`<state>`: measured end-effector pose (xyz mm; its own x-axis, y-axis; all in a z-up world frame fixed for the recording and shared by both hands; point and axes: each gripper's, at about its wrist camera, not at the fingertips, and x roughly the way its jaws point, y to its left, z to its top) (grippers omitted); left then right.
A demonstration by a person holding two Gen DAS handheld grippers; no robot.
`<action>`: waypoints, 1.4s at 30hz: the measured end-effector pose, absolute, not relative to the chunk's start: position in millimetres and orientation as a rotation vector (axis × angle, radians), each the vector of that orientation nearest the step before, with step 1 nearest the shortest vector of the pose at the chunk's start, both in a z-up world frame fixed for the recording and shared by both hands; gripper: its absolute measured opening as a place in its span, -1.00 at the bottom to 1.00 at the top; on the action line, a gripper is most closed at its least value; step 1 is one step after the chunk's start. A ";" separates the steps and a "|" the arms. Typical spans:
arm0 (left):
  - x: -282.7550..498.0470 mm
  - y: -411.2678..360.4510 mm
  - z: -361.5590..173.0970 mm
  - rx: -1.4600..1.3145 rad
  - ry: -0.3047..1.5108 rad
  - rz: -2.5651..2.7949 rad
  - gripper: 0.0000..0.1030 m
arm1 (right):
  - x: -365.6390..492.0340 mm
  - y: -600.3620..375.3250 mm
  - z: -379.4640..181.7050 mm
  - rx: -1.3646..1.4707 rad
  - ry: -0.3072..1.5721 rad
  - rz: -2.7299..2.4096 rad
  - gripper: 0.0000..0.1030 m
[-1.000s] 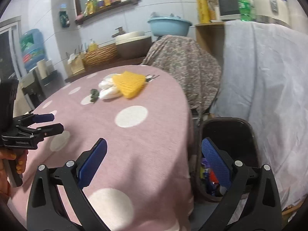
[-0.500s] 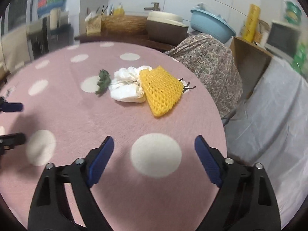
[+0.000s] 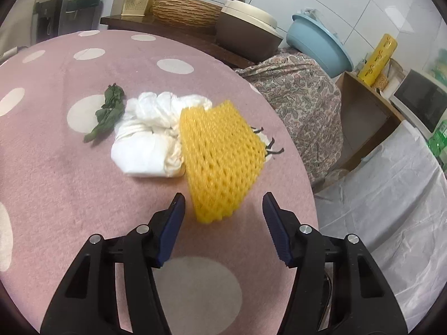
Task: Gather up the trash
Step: 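Grasp the yellow mesh net with the right tool, then lift the yellow mesh net with the right tool while the left tool grasps the white cloth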
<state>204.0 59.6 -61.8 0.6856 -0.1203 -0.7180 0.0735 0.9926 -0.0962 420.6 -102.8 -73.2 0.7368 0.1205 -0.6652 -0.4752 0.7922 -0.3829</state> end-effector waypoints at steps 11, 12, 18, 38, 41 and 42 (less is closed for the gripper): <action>215.3 39.7 -51.6 0.051 0.766 -0.153 0.62 | 412.1 -126.2 -61.6 -0.409 0.664 0.367 -0.63; 217.5 37.8 -50.6 0.060 0.766 -0.162 0.56 | 408.8 -129.7 -58.9 -0.392 0.660 0.371 -0.63; 248.1 33.7 -37.5 0.031 0.786 -0.242 0.36 | 374.8 -151.3 -43.1 -0.305 0.629 0.395 -0.64; 398.4 -19.6 -28.7 0.101 0.805 -0.248 0.48 | 299.7 -184.3 -25.0 -0.143 0.584 0.442 -0.63; 416.0 -26.2 -36.8 0.128 0.839 -0.227 0.49 | 295.4 -186.9 -26.8 -0.125 0.592 0.441 -0.63; 421.8 -28.0 -40.4 0.139 0.849 -0.214 0.49 | 295.0 -187.6 -27.2 -0.120 0.593 0.442 -0.63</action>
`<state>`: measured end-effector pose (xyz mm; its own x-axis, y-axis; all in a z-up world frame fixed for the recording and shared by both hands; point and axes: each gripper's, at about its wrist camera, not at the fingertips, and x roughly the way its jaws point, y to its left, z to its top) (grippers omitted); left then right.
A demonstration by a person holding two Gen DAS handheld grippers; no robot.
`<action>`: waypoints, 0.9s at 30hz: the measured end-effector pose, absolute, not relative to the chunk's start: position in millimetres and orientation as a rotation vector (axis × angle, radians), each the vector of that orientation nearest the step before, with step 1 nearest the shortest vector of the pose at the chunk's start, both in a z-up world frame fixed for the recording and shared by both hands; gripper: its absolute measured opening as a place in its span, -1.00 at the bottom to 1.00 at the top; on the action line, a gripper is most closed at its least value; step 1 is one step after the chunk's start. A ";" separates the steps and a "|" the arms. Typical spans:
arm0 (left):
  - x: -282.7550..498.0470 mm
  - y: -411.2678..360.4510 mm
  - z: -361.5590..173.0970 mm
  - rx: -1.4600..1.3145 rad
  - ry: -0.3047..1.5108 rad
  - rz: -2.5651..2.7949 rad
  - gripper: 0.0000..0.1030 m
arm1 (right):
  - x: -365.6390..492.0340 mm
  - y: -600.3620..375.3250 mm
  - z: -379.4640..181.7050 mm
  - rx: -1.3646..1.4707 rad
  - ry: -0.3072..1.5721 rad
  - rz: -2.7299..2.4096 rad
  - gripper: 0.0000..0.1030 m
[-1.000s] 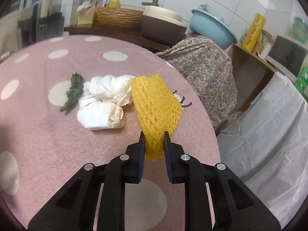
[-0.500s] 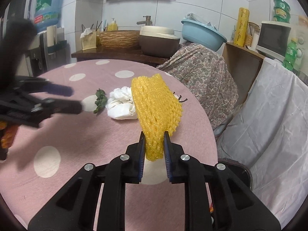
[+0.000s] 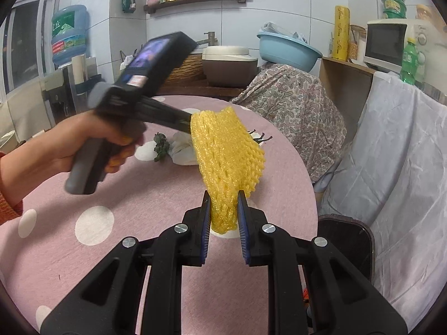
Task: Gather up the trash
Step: 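Lift the yellow mesh net with the right tool while the left tool grasps the white cloth, then carry the yellow net and white cloth over the black bin and release both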
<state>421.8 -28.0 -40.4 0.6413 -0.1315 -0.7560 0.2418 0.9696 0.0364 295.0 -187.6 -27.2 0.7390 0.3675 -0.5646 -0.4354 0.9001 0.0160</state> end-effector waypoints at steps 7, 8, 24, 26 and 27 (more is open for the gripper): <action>434.1 -22.4 -51.2 0.114 0.896 -0.195 -0.37 | 286.9 -192.2 -26.1 -0.095 0.587 0.439 -0.63; 431.3 -21.0 -48.9 0.106 0.886 -0.197 -0.51 | 286.9 -193.2 -25.9 -0.089 0.586 0.439 -0.63; 304.2 -0.3 8.7 -0.050 0.654 -0.307 -0.61 | 260.1 -203.4 -27.6 0.044 0.566 0.477 -0.63; 284.3 -4.5 7.2 -0.060 0.644 -0.323 -0.61 | 255.2 -207.3 -29.3 0.058 0.568 0.478 -0.63; 276.0 -6.1 6.2 -0.065 0.641 -0.333 -0.61 | 251.9 -209.9 -30.5 0.064 0.567 0.474 -0.63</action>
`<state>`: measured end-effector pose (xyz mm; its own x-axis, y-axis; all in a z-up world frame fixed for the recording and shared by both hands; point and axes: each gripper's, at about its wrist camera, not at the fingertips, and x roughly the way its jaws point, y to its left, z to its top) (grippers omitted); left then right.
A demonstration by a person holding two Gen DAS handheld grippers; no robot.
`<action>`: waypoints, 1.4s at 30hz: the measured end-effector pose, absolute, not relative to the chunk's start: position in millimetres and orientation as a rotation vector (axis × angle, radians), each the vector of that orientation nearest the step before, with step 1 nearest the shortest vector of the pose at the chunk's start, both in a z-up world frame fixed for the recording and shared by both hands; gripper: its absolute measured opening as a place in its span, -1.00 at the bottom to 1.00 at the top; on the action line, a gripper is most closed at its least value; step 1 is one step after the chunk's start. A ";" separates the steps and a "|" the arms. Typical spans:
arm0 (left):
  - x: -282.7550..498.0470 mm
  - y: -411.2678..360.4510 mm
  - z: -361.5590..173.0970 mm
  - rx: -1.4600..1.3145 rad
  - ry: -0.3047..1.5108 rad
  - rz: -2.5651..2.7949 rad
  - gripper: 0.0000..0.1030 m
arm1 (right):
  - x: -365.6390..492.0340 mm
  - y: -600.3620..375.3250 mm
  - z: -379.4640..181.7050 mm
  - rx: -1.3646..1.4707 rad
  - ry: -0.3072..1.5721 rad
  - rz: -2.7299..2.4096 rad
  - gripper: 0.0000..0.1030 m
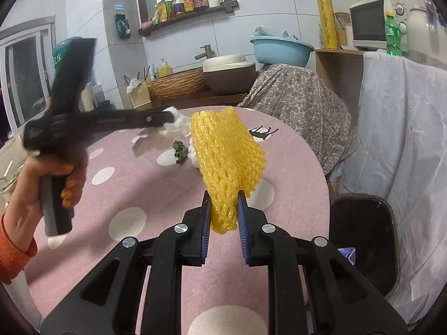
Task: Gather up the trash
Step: 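Carry the yellow net and white cloth over the black bin and release both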
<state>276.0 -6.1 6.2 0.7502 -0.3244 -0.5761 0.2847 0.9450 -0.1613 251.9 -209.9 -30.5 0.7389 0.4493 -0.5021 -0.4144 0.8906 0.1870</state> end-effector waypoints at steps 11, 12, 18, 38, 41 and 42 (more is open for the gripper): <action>207.3 -47.3 -7.8 -0.083 0.624 -0.432 -0.61 | 217.7 -260.8 -47.4 0.168 0.534 0.343 -0.63; 205.3 -51.9 -9.3 -0.081 0.628 -0.441 -0.61 | 215.6 -271.8 -49.4 0.182 0.532 0.313 -0.63; 201.2 -88.5 -16.7 -0.084 0.648 -0.512 -0.61 | 219.4 -326.4 -66.9 0.233 0.556 0.176 -0.63; 217.4 -178.3 -37.7 0.042 0.733 -0.621 -0.61 | 308.6 -414.9 -203.7 0.365 0.836 0.004 -0.62; 221.5 -191.6 -41.4 0.070 0.748 -0.634 -0.61 | 317.3 -417.4 -219.2 0.358 0.858 -0.009 -0.49; 223.0 -194.5 -42.5 0.075 0.752 -0.636 -0.61 | 320.1 -416.7 -223.1 0.353 0.868 -0.015 -0.37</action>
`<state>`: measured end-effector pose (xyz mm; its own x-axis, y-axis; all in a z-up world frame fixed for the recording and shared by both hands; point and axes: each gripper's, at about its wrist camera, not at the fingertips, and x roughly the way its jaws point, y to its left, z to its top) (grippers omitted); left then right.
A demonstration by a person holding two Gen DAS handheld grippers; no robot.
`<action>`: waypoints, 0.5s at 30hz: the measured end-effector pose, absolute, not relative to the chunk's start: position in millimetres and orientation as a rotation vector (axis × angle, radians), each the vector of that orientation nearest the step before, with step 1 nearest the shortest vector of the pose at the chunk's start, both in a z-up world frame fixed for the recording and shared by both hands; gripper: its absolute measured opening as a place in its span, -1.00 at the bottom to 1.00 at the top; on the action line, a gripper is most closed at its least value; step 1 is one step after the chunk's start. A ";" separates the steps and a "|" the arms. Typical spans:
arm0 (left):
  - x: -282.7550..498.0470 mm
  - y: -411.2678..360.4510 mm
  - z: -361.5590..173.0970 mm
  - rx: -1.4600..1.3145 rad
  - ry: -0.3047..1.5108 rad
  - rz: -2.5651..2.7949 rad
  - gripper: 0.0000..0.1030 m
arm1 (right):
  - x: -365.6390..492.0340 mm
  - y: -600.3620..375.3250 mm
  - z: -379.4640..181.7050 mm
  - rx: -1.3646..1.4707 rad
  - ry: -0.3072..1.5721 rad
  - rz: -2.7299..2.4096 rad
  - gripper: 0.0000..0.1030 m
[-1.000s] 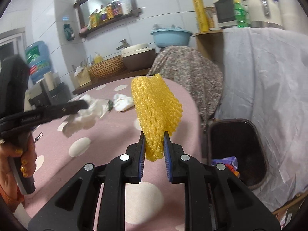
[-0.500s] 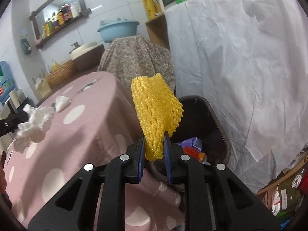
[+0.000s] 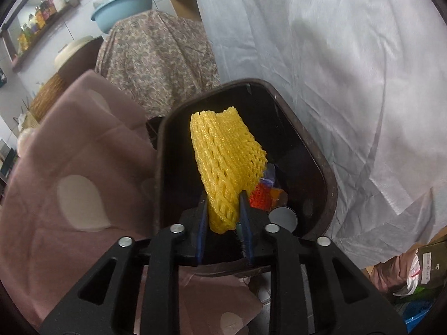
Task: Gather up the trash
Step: 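Carry the yellow net and white cloth over the black bin and release both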
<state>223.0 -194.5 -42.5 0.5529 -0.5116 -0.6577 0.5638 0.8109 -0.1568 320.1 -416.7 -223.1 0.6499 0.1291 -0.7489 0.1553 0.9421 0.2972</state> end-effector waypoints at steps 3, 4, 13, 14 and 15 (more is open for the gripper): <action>228.8 -203.6 -47.0 0.083 0.773 -0.644 -0.61 | 318.9 -415.0 -226.4 0.347 0.860 -0.025 -0.02; 230.9 -207.1 -48.4 0.086 0.779 -0.647 -0.61 | 317.7 -413.6 -226.3 0.342 0.854 -0.035 0.14; 256.6 -237.7 -59.3 0.107 0.831 -0.664 -0.61 | 287.2 -416.6 -211.3 0.357 0.797 -0.063 0.40; 260.1 -242.2 -60.7 0.112 0.837 -0.667 -0.61 | 281.8 -416.6 -208.3 0.347 0.789 -0.073 0.42; 264.1 -247.4 -62.5 0.114 0.845 -0.669 -0.61 | 275.8 -416.6 -204.9 0.337 0.778 -0.083 0.44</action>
